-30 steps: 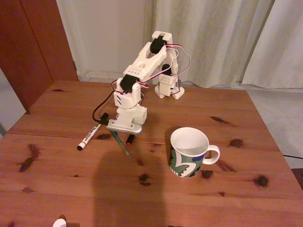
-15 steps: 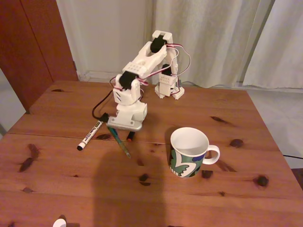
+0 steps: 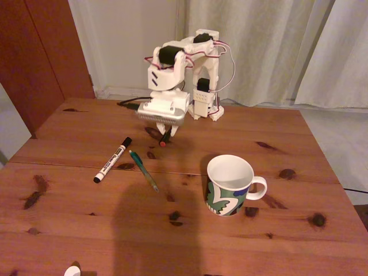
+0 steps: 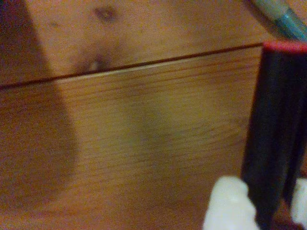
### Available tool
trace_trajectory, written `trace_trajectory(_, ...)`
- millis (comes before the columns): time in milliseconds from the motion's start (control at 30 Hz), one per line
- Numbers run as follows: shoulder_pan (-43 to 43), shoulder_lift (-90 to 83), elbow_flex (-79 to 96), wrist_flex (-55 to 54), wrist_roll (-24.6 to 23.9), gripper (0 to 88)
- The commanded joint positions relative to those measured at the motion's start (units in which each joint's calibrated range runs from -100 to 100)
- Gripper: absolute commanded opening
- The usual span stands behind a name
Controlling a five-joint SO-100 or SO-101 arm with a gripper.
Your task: Clean up the desk and place the pens and markers into the cup
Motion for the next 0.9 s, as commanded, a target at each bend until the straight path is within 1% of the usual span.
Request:
trace_trajectory(0, -3.14, -6.37, -2.77, -2.93, -3.24, 0.5)
trace_trajectory(233, -10.78, -11.67, -2.77, -8.35, -9.48, 0.5)
trace_trajectory(467, -17.53, -14.24, -2.77, -18.59, -14.51, 0.5)
trace_trajectory(667, -20.83, -13.66, -2.77, -27.45, -15.92, 0.5)
trace_trajectory(867, -22.19, -11.34, -2.77, -37.0, -16.18, 0.5)
